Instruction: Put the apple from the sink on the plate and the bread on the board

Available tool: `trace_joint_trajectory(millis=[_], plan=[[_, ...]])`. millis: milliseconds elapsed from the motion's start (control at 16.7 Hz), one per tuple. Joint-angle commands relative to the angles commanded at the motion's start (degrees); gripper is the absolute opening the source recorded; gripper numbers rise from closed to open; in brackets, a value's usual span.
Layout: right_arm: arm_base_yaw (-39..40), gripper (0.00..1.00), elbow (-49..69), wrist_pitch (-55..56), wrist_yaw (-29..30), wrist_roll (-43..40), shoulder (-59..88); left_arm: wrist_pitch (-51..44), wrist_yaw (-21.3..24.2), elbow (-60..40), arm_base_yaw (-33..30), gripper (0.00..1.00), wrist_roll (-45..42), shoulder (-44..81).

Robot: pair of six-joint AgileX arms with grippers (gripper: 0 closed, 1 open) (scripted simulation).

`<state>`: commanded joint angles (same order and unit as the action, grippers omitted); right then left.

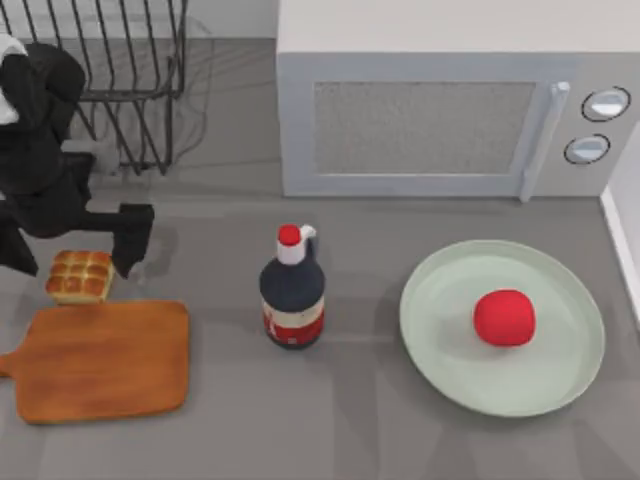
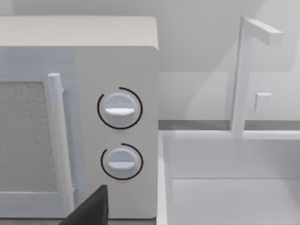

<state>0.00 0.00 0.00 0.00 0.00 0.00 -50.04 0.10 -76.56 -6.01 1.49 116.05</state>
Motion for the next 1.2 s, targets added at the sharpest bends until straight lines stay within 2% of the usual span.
trace_joint_trajectory(millis=[180,420,1200], plan=[[0.0,1.0,0.0,0.0,0.0,0.0,0.0,4.6,0.0,2.8,0.0,1.0,0.0,2.3],[0.0,1.0,0.0,0.0,0.0,0.0,0.0,4.9,0.0,3.0,0.0,1.0,0.0,2.5],[0.0,1.0,0.0,0.0,0.0,0.0,0.0,4.9,0.0,3.0,0.0,0.02,0.0,2.5]])
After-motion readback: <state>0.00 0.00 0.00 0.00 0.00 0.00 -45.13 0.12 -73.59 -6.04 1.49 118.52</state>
